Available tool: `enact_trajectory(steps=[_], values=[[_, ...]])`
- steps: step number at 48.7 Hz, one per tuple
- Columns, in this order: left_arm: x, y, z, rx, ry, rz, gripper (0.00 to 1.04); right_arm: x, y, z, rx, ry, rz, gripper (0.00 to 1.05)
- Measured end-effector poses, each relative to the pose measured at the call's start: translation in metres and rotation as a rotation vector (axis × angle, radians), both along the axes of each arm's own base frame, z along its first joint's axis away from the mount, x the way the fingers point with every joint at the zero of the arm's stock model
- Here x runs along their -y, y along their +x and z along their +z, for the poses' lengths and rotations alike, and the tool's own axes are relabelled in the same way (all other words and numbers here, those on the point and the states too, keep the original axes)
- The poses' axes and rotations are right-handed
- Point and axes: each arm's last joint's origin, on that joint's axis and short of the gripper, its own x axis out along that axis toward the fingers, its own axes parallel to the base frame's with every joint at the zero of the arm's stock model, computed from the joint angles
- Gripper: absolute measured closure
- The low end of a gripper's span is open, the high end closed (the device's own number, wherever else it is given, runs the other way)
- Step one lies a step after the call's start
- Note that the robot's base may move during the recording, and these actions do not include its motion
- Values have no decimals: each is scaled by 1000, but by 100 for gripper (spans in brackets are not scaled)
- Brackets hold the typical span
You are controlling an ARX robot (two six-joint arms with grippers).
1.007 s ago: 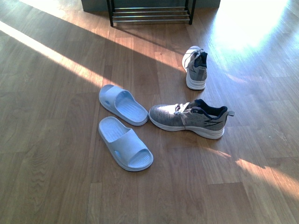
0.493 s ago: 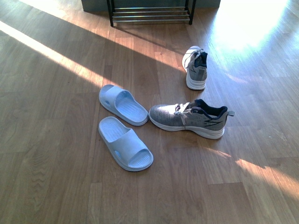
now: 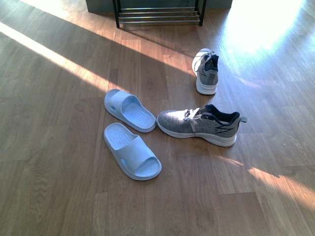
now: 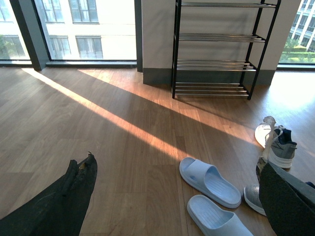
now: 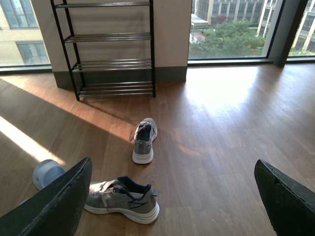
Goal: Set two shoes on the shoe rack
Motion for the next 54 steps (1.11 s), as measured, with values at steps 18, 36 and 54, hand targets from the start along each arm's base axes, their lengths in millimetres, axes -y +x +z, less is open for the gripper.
enact_trajectory(steps=[18,36,54], values=[[0,0,0,0,0,0,9,0,0,0,0,0,0,9],[0,0,0,0,0,0,9,0,0,0,0,0,0,9],[0,0,0,0,0,2,9,0,0,0,0,0,1,9]])
